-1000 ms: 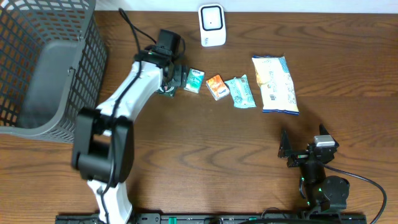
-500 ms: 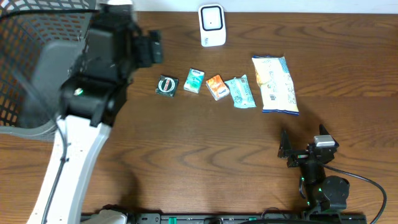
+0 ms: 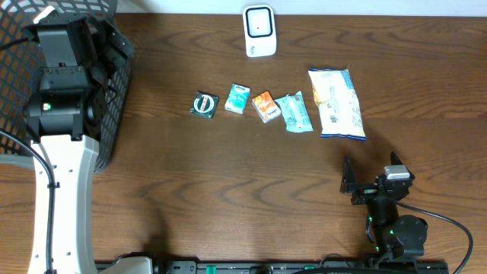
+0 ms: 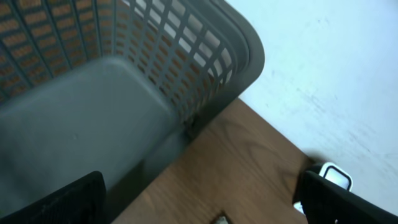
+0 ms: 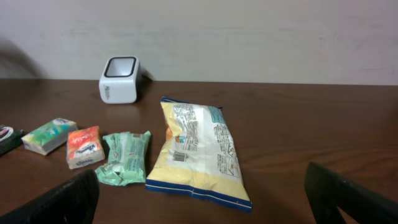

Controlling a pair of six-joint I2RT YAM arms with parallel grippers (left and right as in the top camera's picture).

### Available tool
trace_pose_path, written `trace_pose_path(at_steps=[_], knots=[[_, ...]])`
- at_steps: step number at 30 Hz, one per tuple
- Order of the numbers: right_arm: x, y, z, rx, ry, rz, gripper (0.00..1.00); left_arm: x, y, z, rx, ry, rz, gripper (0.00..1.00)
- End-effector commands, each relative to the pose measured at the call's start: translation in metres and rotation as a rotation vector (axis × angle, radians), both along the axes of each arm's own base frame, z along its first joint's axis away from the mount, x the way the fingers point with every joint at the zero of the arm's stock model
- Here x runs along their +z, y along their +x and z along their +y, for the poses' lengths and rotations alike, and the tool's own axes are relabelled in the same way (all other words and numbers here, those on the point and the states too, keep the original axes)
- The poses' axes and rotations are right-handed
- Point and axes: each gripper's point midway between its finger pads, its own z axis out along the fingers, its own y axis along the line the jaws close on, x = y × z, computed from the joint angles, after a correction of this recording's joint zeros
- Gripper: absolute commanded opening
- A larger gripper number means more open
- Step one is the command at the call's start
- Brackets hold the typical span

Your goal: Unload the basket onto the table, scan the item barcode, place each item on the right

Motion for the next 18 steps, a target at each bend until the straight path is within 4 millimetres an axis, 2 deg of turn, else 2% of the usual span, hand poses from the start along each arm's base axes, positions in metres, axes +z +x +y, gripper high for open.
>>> trace_pose_path(at_steps=[1, 11, 14, 18], knots=[[0.0, 0.0, 0.002, 0.01, -0.011, -0.001, 0.99, -0.001, -0.004, -0.002, 0.009, -0.041, 0.004, 0.98], [0.004, 0.0, -0.002, -0.013, -0.013, -0.019, 0.99, -0.014, -0.013, -0.002, 0.01, -0.045, 0.069, 0.98], [0.029, 0.001, -0.008, -0.052, -0.003, -0.121, 0.99, -0.016, -0.014, -0.003, 0.01, -0.045, 0.077, 0.98], [0.087, -0.011, 0.008, 0.047, 0.013, -0.357, 0.99, -0.016, -0.015, -0.003, 0.01, -0.045, 0.079, 0.98]])
